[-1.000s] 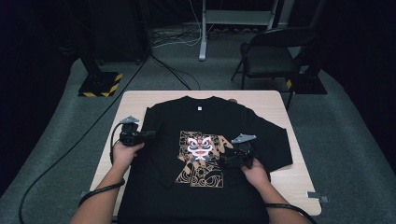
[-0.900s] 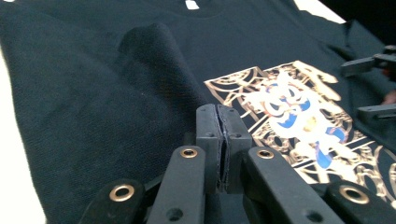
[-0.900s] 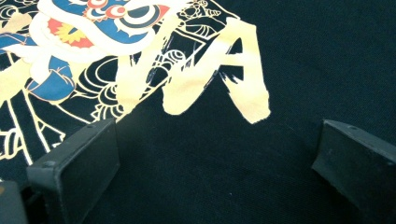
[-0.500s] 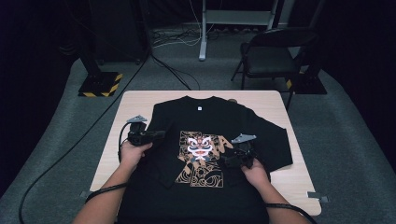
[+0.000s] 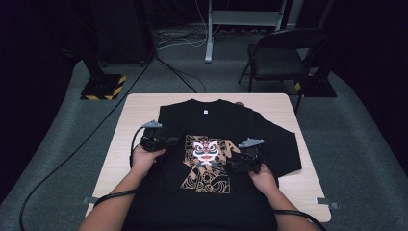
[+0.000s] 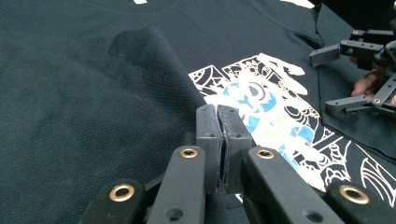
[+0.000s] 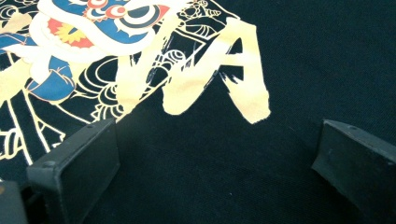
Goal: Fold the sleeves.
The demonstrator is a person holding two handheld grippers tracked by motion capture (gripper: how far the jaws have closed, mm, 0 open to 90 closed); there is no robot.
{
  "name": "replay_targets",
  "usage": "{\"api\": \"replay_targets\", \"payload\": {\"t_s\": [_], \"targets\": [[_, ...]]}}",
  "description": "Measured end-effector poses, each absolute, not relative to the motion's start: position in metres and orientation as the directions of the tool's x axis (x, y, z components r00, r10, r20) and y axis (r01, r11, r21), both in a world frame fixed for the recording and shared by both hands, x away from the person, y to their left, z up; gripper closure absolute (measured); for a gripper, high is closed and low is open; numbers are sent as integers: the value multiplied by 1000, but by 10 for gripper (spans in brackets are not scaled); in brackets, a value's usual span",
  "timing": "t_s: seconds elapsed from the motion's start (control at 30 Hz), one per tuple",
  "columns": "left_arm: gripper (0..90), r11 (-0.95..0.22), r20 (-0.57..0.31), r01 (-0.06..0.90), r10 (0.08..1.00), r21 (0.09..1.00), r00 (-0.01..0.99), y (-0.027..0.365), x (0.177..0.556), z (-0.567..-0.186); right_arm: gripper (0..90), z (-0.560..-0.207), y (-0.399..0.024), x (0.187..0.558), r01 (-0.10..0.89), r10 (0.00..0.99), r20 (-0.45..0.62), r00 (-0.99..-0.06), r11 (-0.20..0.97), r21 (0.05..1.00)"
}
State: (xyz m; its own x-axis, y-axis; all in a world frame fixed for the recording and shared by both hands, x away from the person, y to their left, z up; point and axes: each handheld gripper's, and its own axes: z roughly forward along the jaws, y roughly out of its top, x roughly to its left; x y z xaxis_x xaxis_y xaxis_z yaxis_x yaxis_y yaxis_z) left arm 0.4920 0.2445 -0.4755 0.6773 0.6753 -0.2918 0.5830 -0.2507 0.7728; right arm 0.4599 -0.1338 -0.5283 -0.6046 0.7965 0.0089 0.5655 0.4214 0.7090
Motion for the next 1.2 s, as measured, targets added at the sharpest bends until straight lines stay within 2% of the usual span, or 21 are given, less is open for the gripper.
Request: {"api": "replay_targets", "payload": {"t_s": [0.4,0.43,0.53,0.6,0.8,0.93,1.2], "targets": [[877,-294,-260,587,687,754,678,230,496,-487,0,-528,-134,460,565,796,9,-605,421,709],[851,-291,-261,585,686,757,679,229,497,-486,0,-528,-134,460,566,797,9,-605,421,709],[627,-253,-258,554,685,793,681,240,497,-469,0,-528,-134,460,566,797,9,-605,421,709],[557,-247,-247,549,697,799,674,245,496,-463,0,-528,-134,460,566,796,9,-605,421,709],[497,-230,-158,547,806,805,571,290,494,-451,0,-528,-134,460,565,796,9,-605,421,709],[476,-190,-183,578,831,794,524,308,494,-458,0,-528,-134,460,566,797,9,-605,421,709],[450,-290,-153,614,811,734,565,282,495,-483,0,-528,-134,460,565,797,9,-605,421,709]]}}
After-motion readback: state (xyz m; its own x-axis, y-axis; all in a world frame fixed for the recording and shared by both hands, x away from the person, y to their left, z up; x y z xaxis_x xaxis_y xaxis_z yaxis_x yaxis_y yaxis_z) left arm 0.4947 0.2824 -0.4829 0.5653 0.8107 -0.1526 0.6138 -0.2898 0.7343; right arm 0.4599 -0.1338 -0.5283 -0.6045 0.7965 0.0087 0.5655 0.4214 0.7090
